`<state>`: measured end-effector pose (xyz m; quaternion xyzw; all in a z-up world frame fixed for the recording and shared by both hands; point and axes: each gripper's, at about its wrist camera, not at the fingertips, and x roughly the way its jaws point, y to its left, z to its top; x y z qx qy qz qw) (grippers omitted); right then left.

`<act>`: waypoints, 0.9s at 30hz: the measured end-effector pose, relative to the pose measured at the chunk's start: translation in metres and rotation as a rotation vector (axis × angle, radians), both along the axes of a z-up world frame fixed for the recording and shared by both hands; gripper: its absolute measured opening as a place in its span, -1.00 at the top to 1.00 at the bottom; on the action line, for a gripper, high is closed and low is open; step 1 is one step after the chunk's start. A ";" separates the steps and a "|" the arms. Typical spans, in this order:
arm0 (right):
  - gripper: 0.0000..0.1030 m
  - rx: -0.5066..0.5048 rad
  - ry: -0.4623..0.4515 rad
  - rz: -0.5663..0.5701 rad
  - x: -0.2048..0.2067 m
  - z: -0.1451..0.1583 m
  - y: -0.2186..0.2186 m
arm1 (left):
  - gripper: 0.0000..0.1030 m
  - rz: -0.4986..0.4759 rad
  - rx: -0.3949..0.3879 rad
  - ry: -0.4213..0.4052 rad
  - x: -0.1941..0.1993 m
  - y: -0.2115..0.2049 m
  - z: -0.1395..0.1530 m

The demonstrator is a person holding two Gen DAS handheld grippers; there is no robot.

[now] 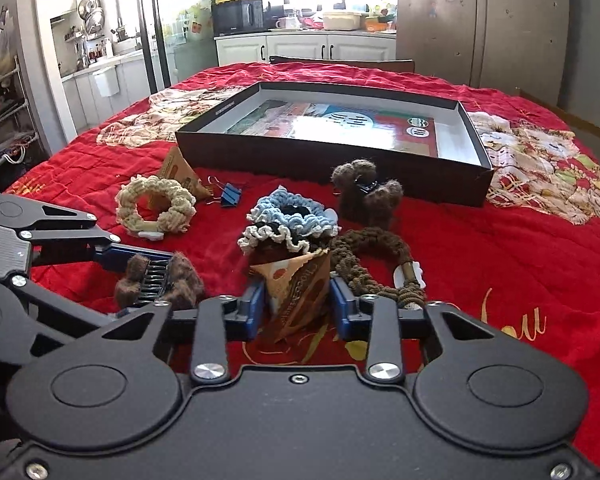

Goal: Organize objects
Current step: 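Grasp the brown fuzzy hair clip with the left tool while the right tool grasps a paper pyramid packet, then carry the brown clip and paper packet into the black box with both tools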

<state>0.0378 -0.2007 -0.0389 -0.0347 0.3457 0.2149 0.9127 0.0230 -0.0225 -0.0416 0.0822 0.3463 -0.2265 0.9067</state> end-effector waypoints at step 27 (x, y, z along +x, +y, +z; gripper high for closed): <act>0.44 0.038 -0.132 -0.083 0.127 0.054 0.003 | 0.04 0.207 -0.030 -0.130 0.126 0.025 0.065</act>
